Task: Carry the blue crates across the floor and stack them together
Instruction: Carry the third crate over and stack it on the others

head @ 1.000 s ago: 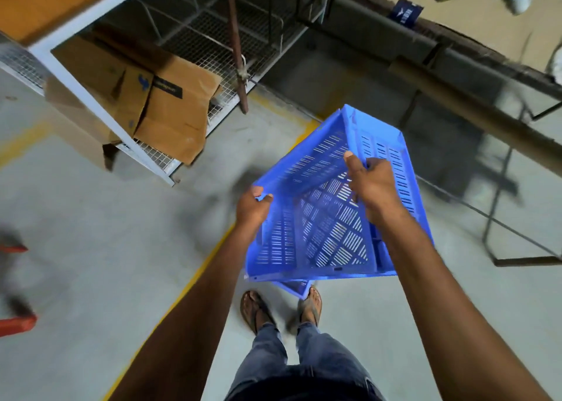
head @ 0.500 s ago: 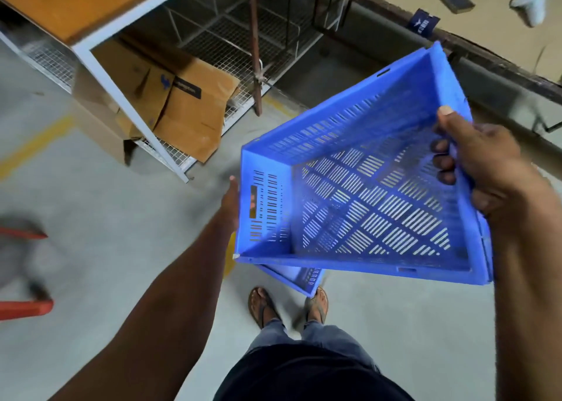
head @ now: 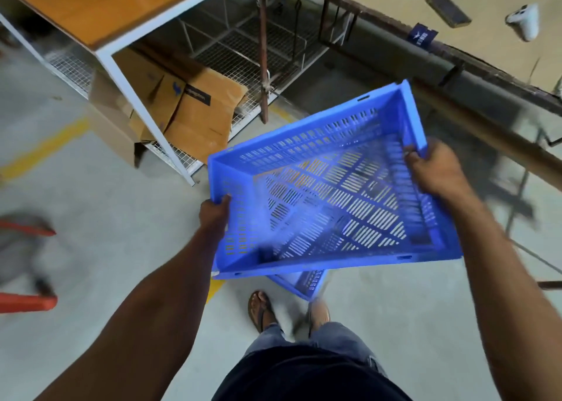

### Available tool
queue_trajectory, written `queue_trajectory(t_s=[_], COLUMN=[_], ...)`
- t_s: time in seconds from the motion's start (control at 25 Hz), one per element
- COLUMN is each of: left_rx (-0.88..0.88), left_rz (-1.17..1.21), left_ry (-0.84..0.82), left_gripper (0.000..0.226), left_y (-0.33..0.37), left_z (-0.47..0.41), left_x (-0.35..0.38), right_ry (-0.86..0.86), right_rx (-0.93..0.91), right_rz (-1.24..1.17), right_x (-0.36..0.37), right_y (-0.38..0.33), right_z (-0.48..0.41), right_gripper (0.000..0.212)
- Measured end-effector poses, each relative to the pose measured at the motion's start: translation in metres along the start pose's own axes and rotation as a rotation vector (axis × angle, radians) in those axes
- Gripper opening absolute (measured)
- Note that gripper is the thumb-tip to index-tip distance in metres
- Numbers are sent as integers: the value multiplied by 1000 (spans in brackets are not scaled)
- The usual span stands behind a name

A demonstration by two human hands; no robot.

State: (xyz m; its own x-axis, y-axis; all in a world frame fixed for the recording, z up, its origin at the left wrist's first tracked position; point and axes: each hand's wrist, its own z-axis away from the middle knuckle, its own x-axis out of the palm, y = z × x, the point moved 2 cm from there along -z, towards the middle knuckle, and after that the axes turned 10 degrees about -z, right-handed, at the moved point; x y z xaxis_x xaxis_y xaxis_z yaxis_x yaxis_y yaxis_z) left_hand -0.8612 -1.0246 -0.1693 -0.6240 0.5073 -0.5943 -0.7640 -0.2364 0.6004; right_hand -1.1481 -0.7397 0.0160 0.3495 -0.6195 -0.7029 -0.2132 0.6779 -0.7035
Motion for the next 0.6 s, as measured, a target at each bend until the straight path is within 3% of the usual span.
queue_trajectory(t_s=[0.08,0.2,0.4,0.6], left_rx=[-6,-6,-80,-151], left_rz=[-118,-123,345,700], left_ry=[49,-10,-195,-18], left_gripper=[45,38,32,28], left_y=[-17,-39,-108,-202], left_z=[6,23,101,205], left_x=[-18,-53,-99,-130], right_ry=[-22,-163,-380,-552], right_rx=[35,76,12,-156], right_rz=[143,187,194,264], right_x=[13,24,40,80], right_y=[12,18,6,-22], right_z=[0,-2,3,51], right_gripper=[32,26,19,21])
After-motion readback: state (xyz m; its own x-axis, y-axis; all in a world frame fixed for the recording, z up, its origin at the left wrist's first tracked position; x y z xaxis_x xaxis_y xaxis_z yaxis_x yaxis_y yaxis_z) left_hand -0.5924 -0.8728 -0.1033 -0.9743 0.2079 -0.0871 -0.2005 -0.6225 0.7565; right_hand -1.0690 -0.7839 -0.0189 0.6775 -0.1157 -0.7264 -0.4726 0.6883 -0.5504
